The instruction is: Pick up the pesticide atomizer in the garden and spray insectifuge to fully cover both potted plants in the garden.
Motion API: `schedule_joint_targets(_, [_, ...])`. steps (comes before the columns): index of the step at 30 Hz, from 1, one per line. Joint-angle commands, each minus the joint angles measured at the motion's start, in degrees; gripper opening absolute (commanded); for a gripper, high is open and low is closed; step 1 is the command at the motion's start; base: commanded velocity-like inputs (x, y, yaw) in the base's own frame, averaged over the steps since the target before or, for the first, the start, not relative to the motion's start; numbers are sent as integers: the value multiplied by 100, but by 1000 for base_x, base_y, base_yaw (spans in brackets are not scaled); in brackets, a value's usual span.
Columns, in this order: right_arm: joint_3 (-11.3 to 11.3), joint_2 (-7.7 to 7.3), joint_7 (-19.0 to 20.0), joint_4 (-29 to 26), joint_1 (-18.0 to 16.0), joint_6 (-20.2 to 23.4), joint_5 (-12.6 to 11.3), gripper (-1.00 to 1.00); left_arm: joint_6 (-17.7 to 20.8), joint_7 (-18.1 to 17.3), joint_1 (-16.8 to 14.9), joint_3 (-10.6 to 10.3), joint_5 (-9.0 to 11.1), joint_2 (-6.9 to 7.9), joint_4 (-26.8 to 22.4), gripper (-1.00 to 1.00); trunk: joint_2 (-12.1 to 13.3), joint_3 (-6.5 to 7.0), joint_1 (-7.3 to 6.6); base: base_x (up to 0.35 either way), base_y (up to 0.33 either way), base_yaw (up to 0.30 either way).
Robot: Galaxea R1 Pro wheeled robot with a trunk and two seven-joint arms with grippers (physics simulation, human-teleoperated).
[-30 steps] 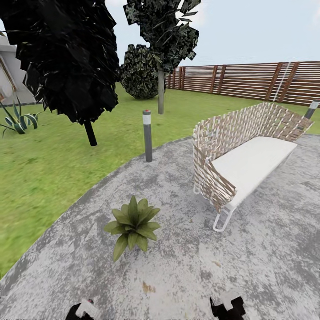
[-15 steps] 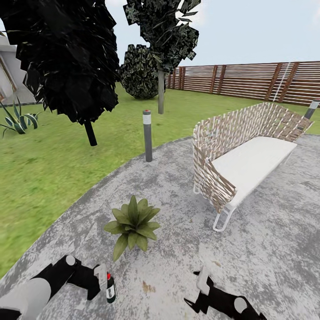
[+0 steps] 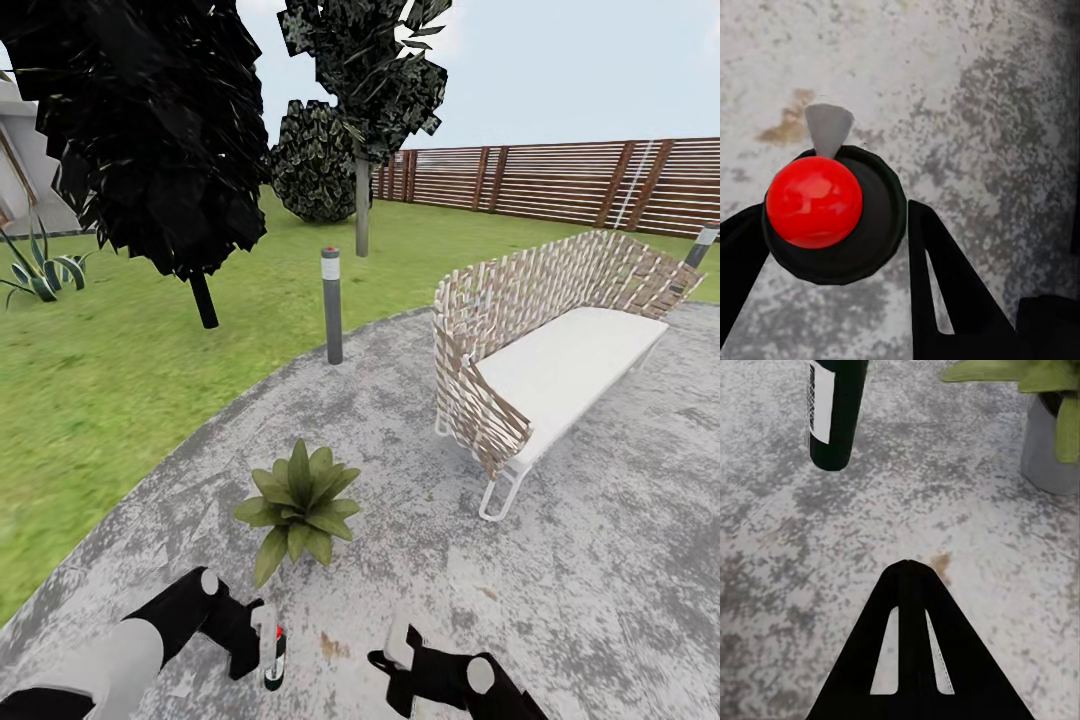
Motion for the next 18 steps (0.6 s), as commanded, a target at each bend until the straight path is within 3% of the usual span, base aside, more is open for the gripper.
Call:
schedule_joint_targets(1, [-8, 56, 11, -38, -2, -14, 44, -100, -61, 40, 1, -4, -78, -75, -7, -100, -2, -5, -1, 0, 0, 0])
schedule_joint_targets(5, [63, 160, 11, -78, -2, -7, 46, -100, -77, 120, 25, -12, -159, -293, -10, -100, -2, -5, -1, 0, 0, 0])
schedule_joint_targets(9, [353, 172, 11, -163, -2, 1, 36, -100, -86, 128, 44, -1, -515, -496, -4, -100, -2, -5, -1, 0, 0, 0])
schedule_joint_targets(18, [387, 173, 11, -279, -2, 3, 30, -100, -267, 91, 64, -37, -596, -528, 6, -100, -2, -5, -1, 0, 0, 0])
